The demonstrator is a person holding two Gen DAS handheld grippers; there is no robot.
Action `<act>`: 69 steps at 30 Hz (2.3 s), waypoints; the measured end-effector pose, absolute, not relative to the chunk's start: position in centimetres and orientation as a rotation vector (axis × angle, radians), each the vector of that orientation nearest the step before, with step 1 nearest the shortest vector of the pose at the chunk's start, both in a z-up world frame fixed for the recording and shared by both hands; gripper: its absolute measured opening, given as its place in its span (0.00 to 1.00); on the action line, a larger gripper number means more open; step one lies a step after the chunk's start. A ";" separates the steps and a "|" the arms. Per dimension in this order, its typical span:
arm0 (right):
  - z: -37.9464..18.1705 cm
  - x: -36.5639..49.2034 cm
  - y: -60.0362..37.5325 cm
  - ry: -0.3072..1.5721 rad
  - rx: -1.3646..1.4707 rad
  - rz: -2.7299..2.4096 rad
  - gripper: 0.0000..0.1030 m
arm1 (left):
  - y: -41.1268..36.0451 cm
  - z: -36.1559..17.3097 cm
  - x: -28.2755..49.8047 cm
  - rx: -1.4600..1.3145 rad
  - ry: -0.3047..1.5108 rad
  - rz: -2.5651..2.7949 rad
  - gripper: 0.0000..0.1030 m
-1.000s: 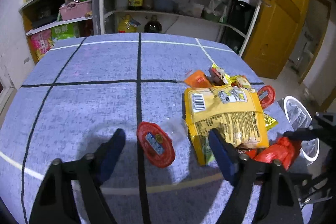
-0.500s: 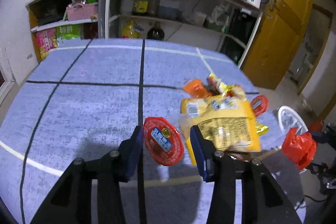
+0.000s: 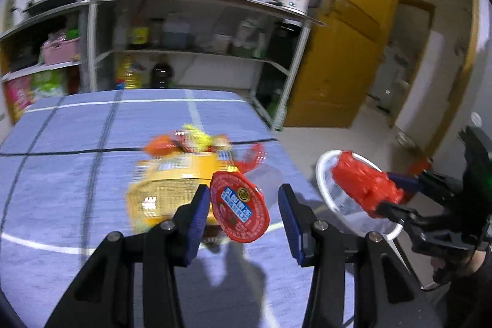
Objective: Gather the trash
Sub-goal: 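Carry both items over the wastebasket and open both tools to drop them, then grasp the clear red-lidded cup with the right tool while the left tool grasps a yellow snack stick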
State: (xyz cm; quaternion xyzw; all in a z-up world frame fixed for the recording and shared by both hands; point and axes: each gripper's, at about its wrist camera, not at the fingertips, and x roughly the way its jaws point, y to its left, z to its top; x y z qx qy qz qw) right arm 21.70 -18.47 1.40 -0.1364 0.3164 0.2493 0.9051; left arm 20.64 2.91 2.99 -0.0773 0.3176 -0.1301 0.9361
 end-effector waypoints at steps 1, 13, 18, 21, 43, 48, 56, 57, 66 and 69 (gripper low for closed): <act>1.4 21.8 -19.2 0.657 -0.269 0.496 0.50 | 1.8 3.1 20.9 -0.146 0.653 -0.281 0.46; -0.9 23.3 -29.9 0.734 -0.054 0.235 0.50 | -10.5 1.9 23.6 -0.067 0.703 -0.438 0.47; -1.8 23.7 -32.3 0.755 -0.019 0.197 0.50 | -14.8 1.0 25.0 -0.049 0.730 -0.485 0.47; -1.9 23.6 -33.1 0.757 -0.016 0.173 0.50 | -16.2 0.2 25.8 -0.039 0.754 -0.492 0.47; -4.0 24.8 -34.6 0.804 0.020 0.116 0.53 | -17.6 -1.9 27.4 -0.092 0.829 -0.453 0.61; -2.4 23.9 -34.1 0.767 0.009 0.123 0.53 | -16.8 -0.6 26.4 -0.104 0.795 -0.449 0.61; 0.4 21.5 -30.8 0.699 -0.017 0.196 0.53 | -12.8 1.8 22.9 -0.121 0.725 -0.409 0.61; 0.8 21.2 -30.2 0.689 -0.020 0.202 0.53 | -11.9 2.1 22.3 -0.119 0.711 -0.396 0.61; 2.1 20.8 -22.4 0.677 -0.060 0.369 0.53 | -2.7 2.9 19.6 -0.133 0.664 -0.243 0.62; 2.0 20.9 -19.7 0.683 -0.085 0.414 0.53 | 0.6 2.8 19.5 -0.149 0.661 -0.178 0.66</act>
